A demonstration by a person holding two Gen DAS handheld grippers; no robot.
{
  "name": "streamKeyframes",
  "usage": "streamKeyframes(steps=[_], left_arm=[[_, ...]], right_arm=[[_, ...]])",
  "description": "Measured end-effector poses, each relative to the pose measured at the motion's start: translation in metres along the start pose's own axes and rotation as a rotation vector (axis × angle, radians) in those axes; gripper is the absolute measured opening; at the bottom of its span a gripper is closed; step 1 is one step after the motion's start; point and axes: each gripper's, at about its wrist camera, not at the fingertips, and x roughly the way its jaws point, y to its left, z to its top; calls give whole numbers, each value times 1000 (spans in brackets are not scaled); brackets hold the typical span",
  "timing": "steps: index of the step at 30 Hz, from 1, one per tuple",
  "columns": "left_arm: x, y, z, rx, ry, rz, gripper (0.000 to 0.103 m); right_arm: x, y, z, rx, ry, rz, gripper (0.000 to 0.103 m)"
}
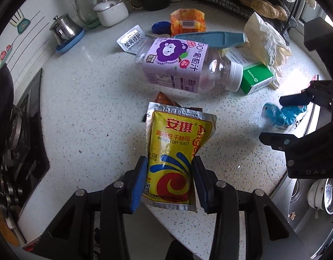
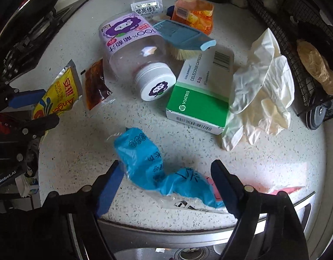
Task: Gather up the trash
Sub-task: 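Carry the yeast packet and blue wrapper down toward the red bin under the counter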
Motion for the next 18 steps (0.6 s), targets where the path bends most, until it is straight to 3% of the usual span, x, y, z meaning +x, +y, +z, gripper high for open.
streamKeyframes(steps=[4,6,18], left_arm=[[3,2,-3,-17,-15,-28,40],[4,3,-6,-21,-12,-52,40],[-35,30,-23,-4,-100,-146,40]], right_arm=[[6,6,-3,8,1,6,42],[5,8,-4,31,-7,6,15],[-36,48,-9,118,-107,-1,12]])
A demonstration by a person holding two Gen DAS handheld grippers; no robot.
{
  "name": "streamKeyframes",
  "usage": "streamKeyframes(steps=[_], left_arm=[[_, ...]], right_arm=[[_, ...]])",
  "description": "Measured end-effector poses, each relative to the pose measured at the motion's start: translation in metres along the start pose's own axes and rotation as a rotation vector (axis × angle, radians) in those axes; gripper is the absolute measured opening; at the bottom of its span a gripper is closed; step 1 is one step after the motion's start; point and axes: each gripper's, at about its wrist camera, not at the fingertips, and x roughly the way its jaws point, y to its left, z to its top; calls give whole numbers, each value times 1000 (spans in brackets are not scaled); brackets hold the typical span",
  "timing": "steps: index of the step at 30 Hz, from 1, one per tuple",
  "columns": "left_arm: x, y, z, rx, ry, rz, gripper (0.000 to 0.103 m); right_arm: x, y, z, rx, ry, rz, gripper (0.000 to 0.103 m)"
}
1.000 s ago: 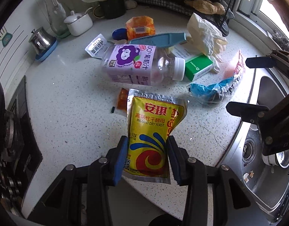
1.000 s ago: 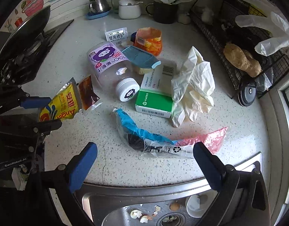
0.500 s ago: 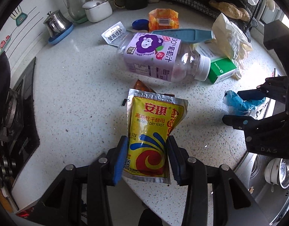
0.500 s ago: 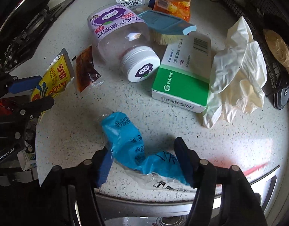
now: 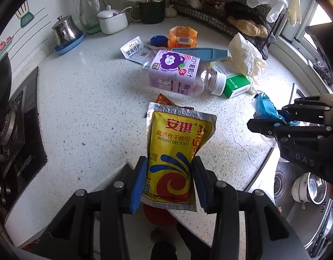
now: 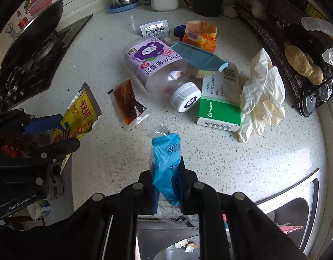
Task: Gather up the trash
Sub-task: 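Carry the yeast packet and blue wrapper down toward the red bin under the counter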
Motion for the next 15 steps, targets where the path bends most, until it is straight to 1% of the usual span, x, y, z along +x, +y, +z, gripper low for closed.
streamKeyframes(steps=[2,7,11,14,15], left_arm=[[-12,6,-6,6,-17,-4,40],[-44,27,-24,5,-53,-25,40],[-68,50,-49,5,-86,-36,40],[-84,70,-72,-14,-96,-50,40],[-89,76,-79,-20,-99,-57,40]], right_arm=[[-9,12,-1,-4,-15,-23,12],[-29,44,3,-1,-51,-29,12],[-51,71,-3,-2,-82,-38,12],[-66,106,-14,3,-100,-43,12],[-71,111,-15,4,-104,-42,12]])
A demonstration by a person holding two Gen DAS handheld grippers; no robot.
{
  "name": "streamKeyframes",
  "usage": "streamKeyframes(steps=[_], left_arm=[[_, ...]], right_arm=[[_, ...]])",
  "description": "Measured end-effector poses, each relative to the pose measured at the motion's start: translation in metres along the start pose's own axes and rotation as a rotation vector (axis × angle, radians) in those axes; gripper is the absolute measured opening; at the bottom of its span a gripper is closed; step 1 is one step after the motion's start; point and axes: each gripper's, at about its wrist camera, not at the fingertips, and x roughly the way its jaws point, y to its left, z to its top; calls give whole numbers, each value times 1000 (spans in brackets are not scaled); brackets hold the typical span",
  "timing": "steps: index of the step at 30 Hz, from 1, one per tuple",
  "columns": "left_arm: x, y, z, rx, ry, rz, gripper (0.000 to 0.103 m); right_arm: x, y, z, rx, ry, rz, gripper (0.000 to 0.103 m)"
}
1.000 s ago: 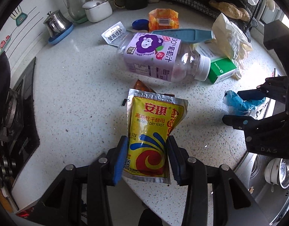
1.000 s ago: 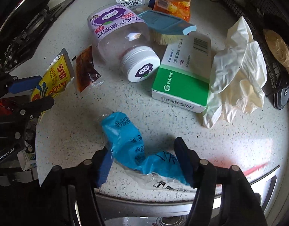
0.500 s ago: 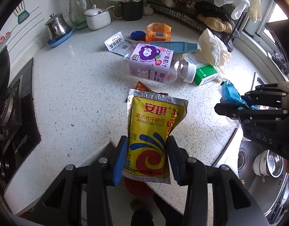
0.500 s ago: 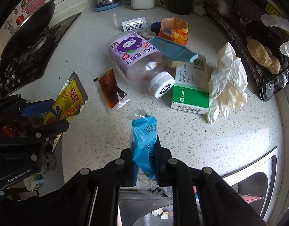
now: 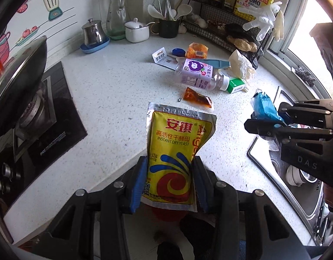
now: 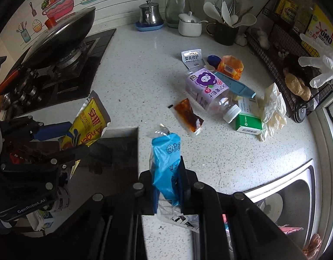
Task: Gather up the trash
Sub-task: 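Carry the yeast packet and blue wrapper down toward the red bin under the counter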
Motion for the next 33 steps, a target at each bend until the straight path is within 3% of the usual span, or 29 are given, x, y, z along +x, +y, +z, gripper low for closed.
streamKeyframes(steps=[10,17,24,33], left_arm=[[-44,53,-75,-17,15,14,40],[-32,79,-121,-43,85,16,40],[27,97,-167,-83,197,12,40],[153,110,-225,-93,297,18,40]], right_arm=[[-20,88,-41,51,-37,45,12],[3,127,-67,101,-3,89,12],[69,146,-100,143,83,111,12],[201,139,-148,211,185,139,12]])
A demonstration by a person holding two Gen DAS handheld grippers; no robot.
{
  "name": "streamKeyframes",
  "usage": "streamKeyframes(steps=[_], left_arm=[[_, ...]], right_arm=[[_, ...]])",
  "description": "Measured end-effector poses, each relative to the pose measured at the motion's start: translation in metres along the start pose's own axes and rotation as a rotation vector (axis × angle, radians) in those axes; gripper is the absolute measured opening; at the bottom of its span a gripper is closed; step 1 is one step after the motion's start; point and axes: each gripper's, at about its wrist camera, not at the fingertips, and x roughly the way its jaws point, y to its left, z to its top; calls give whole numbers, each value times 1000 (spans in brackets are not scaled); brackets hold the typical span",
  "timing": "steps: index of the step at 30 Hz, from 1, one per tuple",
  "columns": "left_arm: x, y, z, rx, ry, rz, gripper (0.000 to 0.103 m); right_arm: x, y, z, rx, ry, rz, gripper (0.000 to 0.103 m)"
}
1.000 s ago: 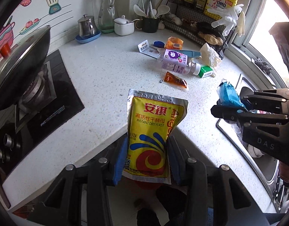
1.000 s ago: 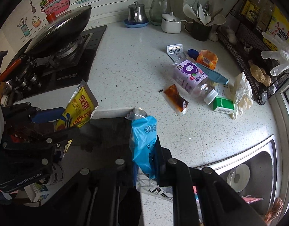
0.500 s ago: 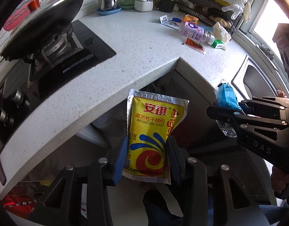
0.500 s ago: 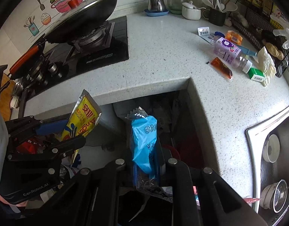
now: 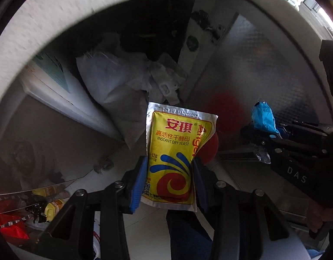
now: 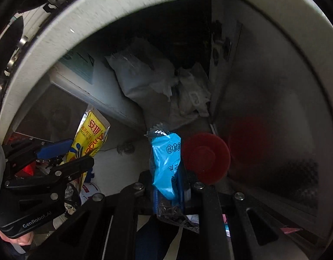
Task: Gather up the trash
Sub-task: 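Carry the yeast packet and blue wrapper down toward the red bin under the counter, then open both tools over the red bin, dropping the packet and wrapper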
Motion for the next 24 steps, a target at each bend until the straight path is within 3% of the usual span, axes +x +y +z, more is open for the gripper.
streamKeyframes(steps=[12,22,24], left_arm=[[179,1,-2,-3,69,-55,40],[235,-5,6,29,56,-53,40],[237,-6,10,41,55,-46,40]], right_arm=[[177,-74,-6,59,67,-52,12],[247,-100,-22,93,97,-26,13],[248,-101,-22,100,83,-19,24]])
